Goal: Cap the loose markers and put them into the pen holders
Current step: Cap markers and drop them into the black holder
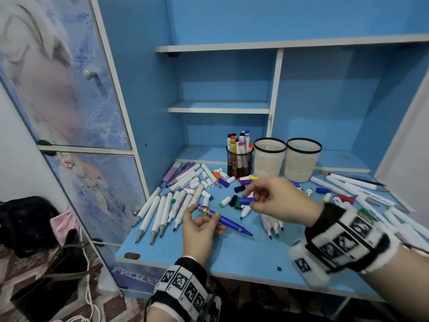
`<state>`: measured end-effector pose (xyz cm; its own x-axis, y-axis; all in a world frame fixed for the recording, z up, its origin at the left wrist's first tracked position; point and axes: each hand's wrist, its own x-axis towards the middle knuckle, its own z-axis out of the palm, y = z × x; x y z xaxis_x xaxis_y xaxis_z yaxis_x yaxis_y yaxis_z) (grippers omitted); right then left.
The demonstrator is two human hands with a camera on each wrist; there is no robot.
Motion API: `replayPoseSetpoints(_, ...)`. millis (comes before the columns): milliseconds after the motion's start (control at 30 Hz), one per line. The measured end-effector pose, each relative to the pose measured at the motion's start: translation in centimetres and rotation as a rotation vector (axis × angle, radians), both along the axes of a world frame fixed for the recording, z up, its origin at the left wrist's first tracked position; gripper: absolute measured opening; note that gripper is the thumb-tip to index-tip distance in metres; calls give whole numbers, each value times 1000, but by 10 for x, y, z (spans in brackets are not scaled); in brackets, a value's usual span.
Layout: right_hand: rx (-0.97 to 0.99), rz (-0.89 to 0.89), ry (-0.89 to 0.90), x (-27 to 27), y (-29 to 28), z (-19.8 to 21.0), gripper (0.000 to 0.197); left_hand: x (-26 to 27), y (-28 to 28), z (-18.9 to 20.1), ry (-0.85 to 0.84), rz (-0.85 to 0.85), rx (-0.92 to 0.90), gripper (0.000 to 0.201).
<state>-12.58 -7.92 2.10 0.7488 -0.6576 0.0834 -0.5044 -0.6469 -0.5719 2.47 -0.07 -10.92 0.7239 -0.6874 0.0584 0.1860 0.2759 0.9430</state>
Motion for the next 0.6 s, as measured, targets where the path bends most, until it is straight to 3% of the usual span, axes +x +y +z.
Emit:
replayPoseSetpoints(100,179,-72,-162,-23,20,-21,21,-2,3,0,-3,-5,-13,45)
replayPoseSetpoints(300,494,-311,-660,-27,35,-82,22,-2,3,0,51,46,-30,48)
replayPoseSetpoints(600,410,-400,-814,-15,35,-124,32,-3,5,4,90,88,-54,40)
